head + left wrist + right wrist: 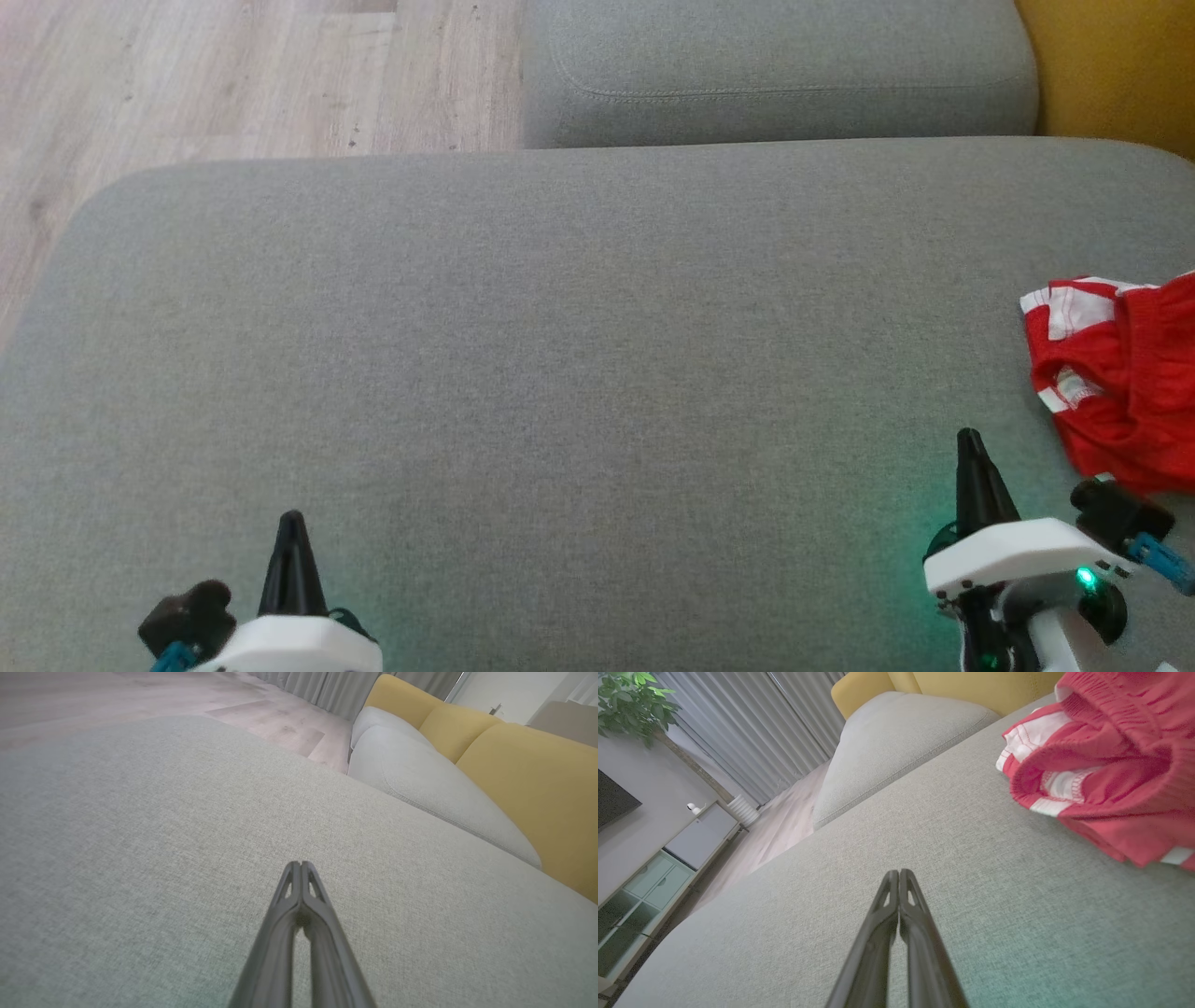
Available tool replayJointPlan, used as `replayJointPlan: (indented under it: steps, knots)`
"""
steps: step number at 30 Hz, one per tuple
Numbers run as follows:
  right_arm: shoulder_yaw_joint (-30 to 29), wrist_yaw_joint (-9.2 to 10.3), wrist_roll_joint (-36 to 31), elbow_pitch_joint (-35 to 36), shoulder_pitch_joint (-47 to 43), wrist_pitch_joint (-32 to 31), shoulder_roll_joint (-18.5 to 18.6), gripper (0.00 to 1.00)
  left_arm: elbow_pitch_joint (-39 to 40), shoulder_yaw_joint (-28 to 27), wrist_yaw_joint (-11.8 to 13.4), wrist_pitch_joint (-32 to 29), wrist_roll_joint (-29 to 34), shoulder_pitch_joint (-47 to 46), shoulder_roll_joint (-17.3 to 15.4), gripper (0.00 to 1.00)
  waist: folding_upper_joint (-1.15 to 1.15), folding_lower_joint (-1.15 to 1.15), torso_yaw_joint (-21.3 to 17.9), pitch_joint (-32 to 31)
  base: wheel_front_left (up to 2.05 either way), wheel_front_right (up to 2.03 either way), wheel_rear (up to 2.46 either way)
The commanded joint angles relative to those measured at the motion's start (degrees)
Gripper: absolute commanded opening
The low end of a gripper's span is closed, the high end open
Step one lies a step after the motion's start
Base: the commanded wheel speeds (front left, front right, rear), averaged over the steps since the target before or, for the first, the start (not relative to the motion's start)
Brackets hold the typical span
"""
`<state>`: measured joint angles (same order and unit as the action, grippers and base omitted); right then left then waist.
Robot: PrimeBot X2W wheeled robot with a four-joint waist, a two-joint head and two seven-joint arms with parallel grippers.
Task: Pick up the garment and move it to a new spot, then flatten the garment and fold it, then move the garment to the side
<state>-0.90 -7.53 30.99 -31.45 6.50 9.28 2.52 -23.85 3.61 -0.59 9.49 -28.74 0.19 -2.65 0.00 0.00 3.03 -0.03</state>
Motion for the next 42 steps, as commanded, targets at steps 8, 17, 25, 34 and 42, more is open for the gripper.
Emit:
replayJointPlan:
  steps: [8,17,25,34,42]
  knots:
    - [-0.58,0.01,6.09,3.50,1.95,-1.68,0.18,0.00,2.59,-1.93,-0.91,-1.61,-6.25,-3.39,-0.08,0.00,0.00,0.00,-0.26,0.02,0.00,0.00,0.00]
    - [-1.17,0.02,12.56,5.14,1.68,-3.33,0.20,0.00,3.43,-2.90,-1.62,-3.30,-12.96,-3.74,-0.10,0.00,0.00,0.00,-0.59,0.04,0.00,0.00,0.00]
    - [-1.59,0.02,17.10,6.29,1.49,-4.49,0.22,0.00,4.03,-3.57,-2.11,-4.48,-17.67,-3.98,-0.11,0.00,0.00,0.00,-0.81,0.06,0.00,0.00,0.00]
    - [-2.12,0.02,22.92,7.76,1.25,-5.98,0.24,0.00,4.79,-4.44,-2.74,-6.00,-23.71,-4.30,-0.12,0.00,0.00,0.00,-1.11,0.08,0.00,0.00,0.00]
    - [-2.60,0.03,28.11,9.07,1.04,-7.31,0.25,0.00,5.46,-5.21,-3.31,-7.36,-29.10,-4.58,-0.14,0.00,0.00,0.00,-1.37,0.10,0.00,0.00,0.00]
